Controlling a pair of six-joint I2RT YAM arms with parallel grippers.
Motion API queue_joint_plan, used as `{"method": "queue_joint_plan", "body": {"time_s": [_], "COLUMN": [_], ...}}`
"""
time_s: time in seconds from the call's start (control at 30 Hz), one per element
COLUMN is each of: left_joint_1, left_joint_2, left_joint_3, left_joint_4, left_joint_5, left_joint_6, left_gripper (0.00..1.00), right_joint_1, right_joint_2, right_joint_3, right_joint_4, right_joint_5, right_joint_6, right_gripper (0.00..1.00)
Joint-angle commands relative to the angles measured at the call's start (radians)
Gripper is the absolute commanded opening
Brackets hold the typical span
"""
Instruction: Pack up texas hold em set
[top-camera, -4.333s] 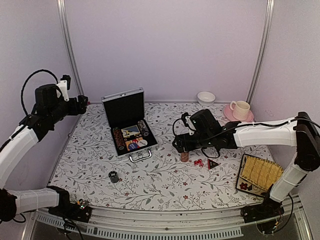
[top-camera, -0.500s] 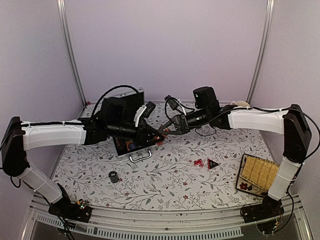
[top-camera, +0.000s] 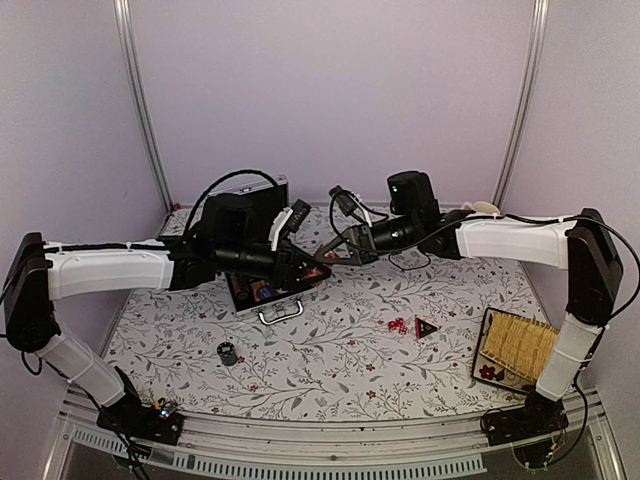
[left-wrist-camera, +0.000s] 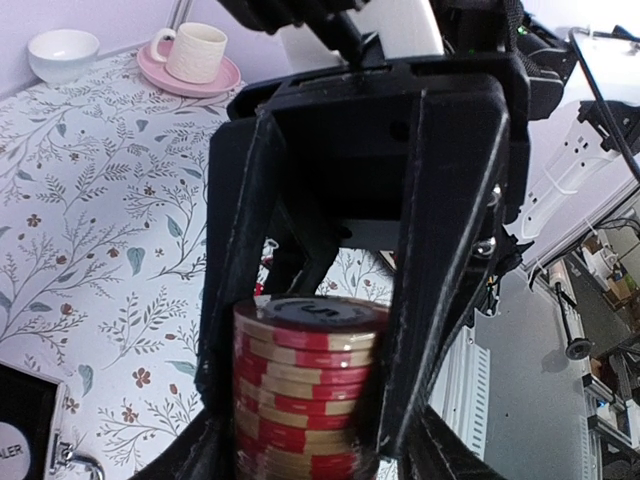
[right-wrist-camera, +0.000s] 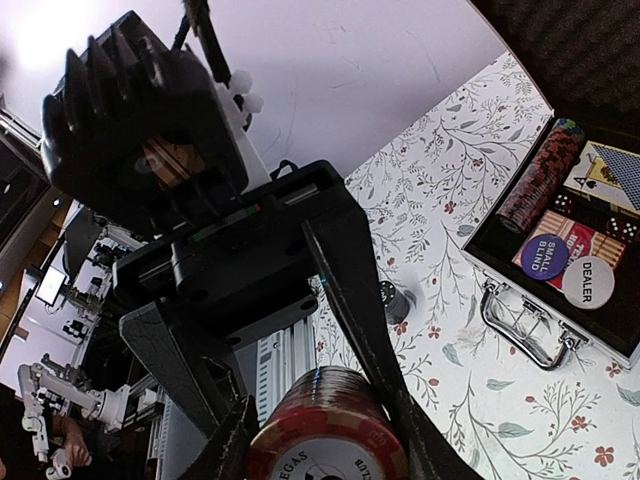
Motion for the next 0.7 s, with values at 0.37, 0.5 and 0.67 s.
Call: {"method": "queue_joint_plan", "body": {"time_s": [0.37, 0.5, 0.67], "left_joint_1": [-0.016, -0.002, 0.098], "left_joint_2": [-0.007, -0.060, -0.158], "left_joint_3": [-0.025, -0.058, -0.119], "left_joint_4": [0.050, 0.038, -0.006], "left_joint_5": [-0.060, -0.145, -0.204], "left_joint_6": [-0.007, -0.024, -0.059], "left_gripper": [0.23, 0.15, 0.13], "right_joint_1": [0.008, 0.006, -0.016], "right_joint_2": [-0.032, -0.069, -0.096], "right_joint_3": [0.015, -0.001, -0.024], "right_joint_4": [0.096, 0.094, 0.081], "right_joint_5": [0.062, 0.218, 0.468], "right_joint_6": [0.016, 0.013, 0.051], "right_gripper": [0.30, 0.57, 0.63]}}
